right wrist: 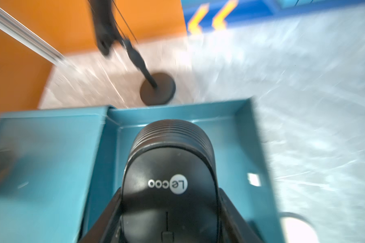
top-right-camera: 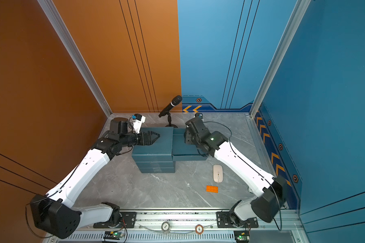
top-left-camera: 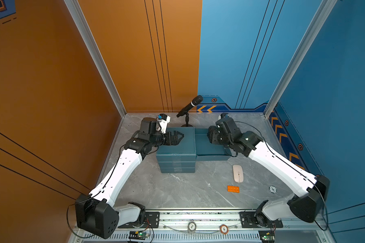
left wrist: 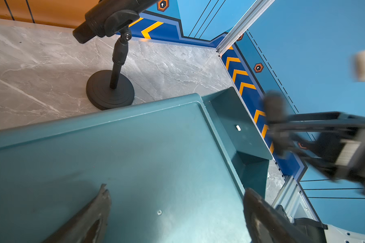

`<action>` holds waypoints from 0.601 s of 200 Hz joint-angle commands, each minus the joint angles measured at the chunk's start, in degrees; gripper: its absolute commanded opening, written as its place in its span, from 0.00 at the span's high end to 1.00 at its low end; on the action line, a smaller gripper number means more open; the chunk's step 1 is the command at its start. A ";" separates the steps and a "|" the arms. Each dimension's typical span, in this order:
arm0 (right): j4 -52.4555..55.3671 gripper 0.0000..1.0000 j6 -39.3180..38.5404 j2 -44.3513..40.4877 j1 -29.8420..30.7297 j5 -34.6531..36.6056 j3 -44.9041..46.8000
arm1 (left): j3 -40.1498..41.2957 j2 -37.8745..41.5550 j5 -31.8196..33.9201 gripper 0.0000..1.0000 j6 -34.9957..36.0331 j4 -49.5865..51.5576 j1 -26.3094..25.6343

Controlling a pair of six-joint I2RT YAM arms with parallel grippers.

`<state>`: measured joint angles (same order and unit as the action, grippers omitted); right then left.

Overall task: Take the mice out of the drawer
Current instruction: Pick up the mouse from the drawer.

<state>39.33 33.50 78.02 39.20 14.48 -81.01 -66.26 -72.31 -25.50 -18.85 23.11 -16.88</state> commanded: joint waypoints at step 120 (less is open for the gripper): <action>13.21 0.52 -5.15 -30.37 -14.07 -7.85 35.28 | -1.71 1.83 -5.49 0.02 4.92 0.28 -7.36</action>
<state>54.02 28.32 47.31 25.15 11.84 -49.41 -66.26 -71.16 -30.22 -15.18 23.20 -23.70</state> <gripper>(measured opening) 0.516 0.976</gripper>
